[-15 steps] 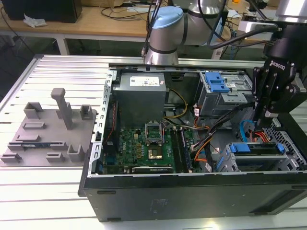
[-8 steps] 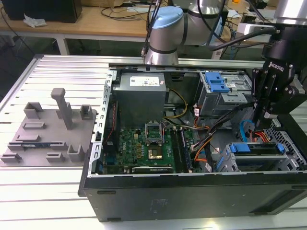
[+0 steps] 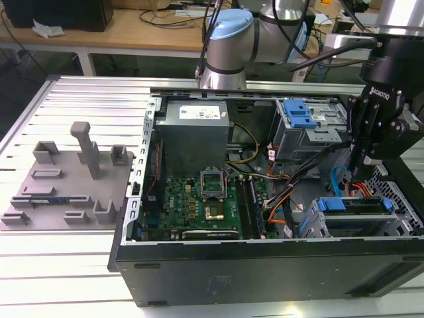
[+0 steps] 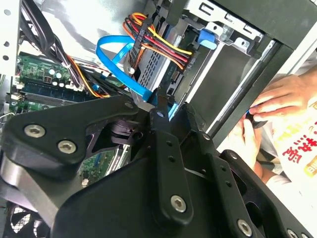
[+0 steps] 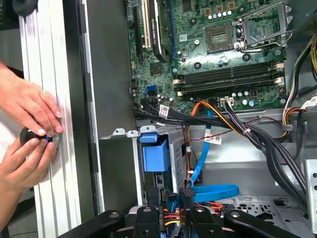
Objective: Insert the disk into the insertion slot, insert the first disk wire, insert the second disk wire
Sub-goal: 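Insert the second disk wire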
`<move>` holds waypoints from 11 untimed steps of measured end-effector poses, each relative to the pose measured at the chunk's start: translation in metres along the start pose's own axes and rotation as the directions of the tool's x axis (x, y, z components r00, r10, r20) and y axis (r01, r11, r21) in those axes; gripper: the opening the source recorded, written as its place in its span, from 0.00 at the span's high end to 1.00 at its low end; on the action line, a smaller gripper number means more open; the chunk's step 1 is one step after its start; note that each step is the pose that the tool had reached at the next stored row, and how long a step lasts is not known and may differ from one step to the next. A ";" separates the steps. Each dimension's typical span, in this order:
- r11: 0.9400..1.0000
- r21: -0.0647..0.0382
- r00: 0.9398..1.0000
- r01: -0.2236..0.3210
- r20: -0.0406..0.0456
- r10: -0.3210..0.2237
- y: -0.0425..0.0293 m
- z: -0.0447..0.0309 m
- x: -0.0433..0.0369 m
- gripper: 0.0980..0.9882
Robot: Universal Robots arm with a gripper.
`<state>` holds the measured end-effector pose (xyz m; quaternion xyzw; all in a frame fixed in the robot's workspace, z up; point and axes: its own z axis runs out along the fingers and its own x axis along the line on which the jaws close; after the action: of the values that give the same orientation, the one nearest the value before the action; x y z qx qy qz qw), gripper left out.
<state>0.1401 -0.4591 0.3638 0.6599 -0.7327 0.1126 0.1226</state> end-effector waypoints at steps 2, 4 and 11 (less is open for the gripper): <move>1.000 -0.001 1.000 -0.003 0.000 0.003 0.0001 -0.0002 -0.0007 0.77; 1.000 -0.001 1.000 -0.003 0.000 0.003 0.0001 -0.0002 -0.0010 0.77; 1.000 0.002 1.000 -0.001 -0.008 0.001 0.0002 0.0000 -0.0034 0.93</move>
<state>0.1402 -0.4560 0.3627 0.6592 -0.7324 0.1159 0.1250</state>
